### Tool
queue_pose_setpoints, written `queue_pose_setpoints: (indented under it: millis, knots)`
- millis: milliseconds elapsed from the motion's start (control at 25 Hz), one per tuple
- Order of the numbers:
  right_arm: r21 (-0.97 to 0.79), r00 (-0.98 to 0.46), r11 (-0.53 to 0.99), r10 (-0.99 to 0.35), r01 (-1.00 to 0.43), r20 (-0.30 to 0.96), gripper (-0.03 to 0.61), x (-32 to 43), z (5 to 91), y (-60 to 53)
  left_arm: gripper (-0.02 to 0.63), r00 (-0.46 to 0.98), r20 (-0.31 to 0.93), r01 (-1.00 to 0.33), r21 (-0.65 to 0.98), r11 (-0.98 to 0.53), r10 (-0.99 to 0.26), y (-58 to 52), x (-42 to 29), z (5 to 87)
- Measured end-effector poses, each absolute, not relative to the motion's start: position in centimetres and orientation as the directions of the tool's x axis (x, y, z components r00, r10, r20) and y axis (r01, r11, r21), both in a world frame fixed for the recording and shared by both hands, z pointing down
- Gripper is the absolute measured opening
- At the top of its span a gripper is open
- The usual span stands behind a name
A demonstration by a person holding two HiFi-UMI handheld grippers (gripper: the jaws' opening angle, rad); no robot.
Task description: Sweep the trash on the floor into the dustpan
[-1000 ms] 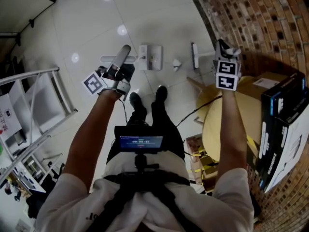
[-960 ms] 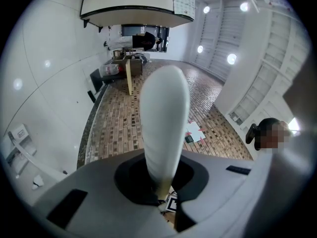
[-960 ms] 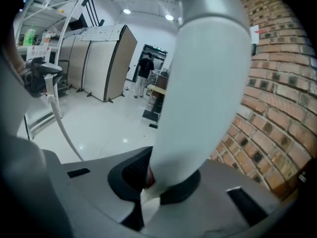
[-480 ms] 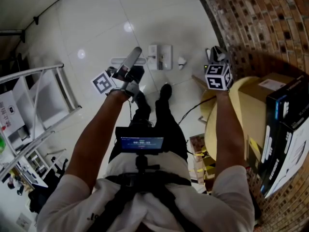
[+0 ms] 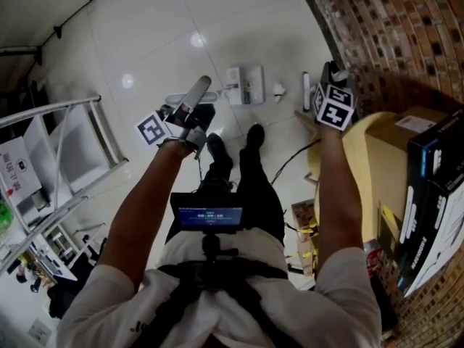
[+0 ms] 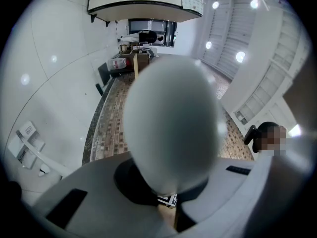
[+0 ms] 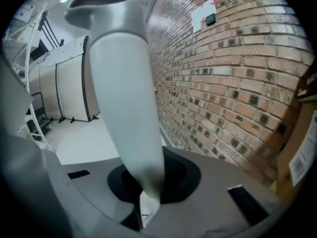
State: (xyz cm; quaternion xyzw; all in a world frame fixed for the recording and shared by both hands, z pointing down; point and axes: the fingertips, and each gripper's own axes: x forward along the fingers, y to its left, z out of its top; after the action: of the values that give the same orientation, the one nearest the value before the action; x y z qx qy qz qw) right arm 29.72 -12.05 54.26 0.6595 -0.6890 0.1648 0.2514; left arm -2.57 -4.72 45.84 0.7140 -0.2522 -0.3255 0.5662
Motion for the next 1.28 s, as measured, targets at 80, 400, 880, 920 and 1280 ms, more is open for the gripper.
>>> queue_pose_setpoints:
  millis: [80,400,880,920,1280]
  knots:
    - [0.065,-0.004,0.048,-0.833,-0.997,0.553,0.018,29.5,53.8,-12.2,0.003,0.661,-0.178,0.009,0.973,-0.23,-0.729,-4.6,-2.9,45.9]
    - [-0.008,0.0,-0.006,-0.845,-1.0,0.535,0.021,26.3,52.9,-10.8,0.003,0.641,-0.17,0.012,0.977,-0.211,-0.749,-4.4,-5.1,46.7]
    - [-0.283,-0.024,-0.139,-0.862,-0.949,0.506,0.021,23.3,50.3,-10.5,0.003,0.635,-0.172,0.036,0.98,-0.194,-0.753,-5.0,-7.5,48.0]
    - [-0.268,-0.033,-0.12,-0.863,-0.956,0.504,0.021,22.7,50.0,-10.3,0.003,0.633,-0.174,0.035,0.98,-0.196,-0.755,-5.2,-7.8,47.9]
    - [-0.068,-0.086,0.062,-0.884,-0.996,0.46,0.021,18.8,46.4,-10.0,0.003,0.625,-0.188,0.054,0.979,-0.198,-0.758,-5.7,-9.1,48.1]
